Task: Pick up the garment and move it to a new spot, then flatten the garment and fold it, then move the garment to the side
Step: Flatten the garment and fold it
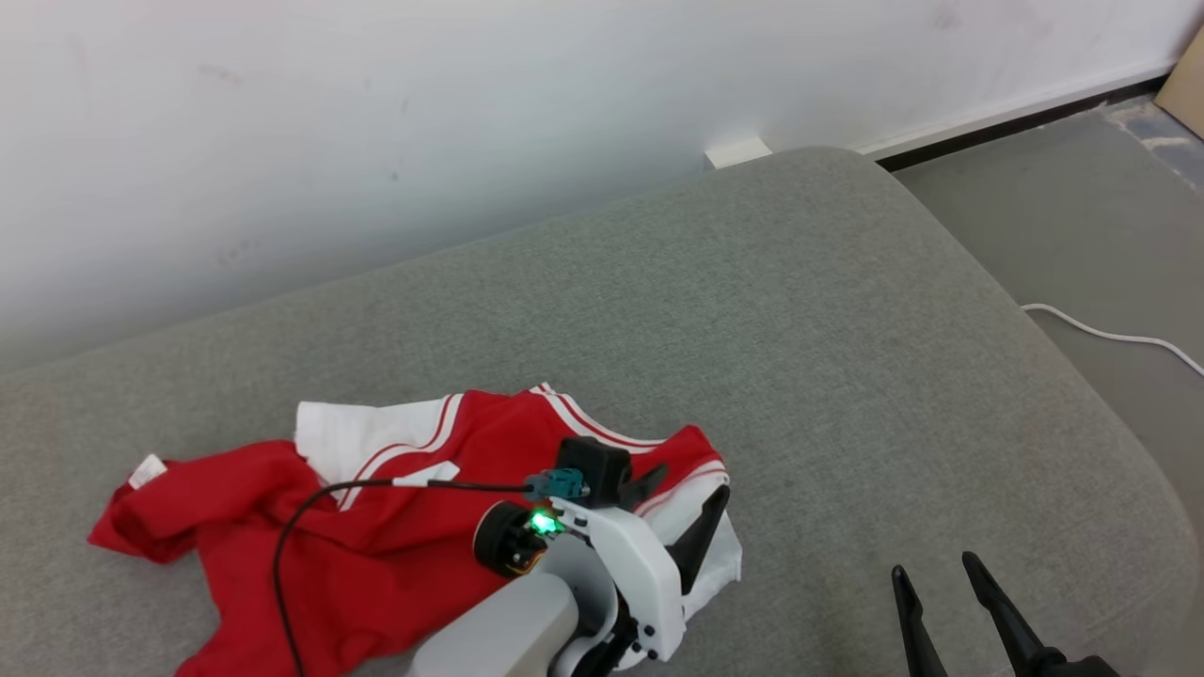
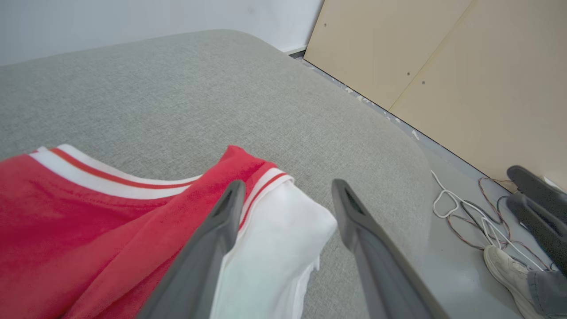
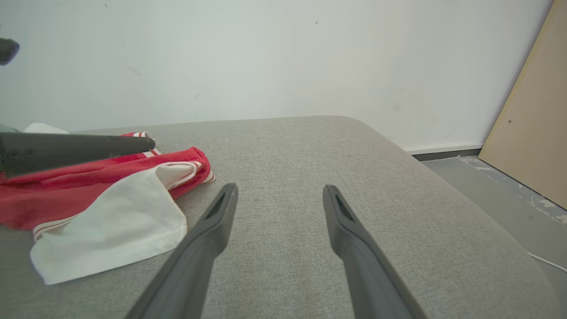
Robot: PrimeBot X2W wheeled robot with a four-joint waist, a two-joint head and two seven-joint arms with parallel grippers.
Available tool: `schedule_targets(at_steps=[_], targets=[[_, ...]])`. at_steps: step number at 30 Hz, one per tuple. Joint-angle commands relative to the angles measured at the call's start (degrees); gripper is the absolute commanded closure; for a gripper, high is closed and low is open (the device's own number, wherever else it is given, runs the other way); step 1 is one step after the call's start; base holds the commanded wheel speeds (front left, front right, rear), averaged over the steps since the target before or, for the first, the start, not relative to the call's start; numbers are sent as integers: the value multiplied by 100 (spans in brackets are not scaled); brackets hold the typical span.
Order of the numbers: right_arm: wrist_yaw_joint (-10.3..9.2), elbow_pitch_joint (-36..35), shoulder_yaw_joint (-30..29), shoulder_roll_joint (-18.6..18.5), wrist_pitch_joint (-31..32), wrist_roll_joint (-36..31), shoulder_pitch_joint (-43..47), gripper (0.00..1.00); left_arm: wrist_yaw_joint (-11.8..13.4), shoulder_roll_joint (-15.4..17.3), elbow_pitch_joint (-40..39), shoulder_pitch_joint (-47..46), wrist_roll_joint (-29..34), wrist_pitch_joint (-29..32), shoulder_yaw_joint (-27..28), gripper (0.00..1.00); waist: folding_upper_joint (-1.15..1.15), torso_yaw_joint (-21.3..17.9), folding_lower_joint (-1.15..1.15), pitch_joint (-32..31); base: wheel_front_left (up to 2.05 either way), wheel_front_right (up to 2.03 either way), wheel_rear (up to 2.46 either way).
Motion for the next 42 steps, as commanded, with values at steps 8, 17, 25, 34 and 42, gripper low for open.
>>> schedule_targets(at_steps=[8, 17, 25, 34, 42], targets=[[-15, -27, -171, -8, 5, -51, 166, 0, 457, 299, -568, 224, -179, -756, 609, 0, 0, 343, 0, -202, 0, 0, 0], [-15, -323, -507, -43, 5, -130, 406, 0, 1314, 1260, -2111, 1569, 592, -804, 1798, 0, 0, 833, 0, -416, 0, 0, 0], [-15, -636, -822, -199, 5, -192, 601, 0, 1507, 1366, -2979, 3324, 1577, -807, 3146, 0, 0, 1340, 0, -581, 0, 0, 0], [-15, -449, -1025, -199, 5, -208, 685, 0, 1101, 968, -3039, 4508, 2813, -808, 4220, 0, 0, 1634, 0, -700, 0, 0, 0], [-15, -77, -932, -144, 5, -175, 639, 0, 543, 492, -3069, 4859, 3500, -808, 4938, 0, 0, 1699, 0, -736, 0, 0, 0]])
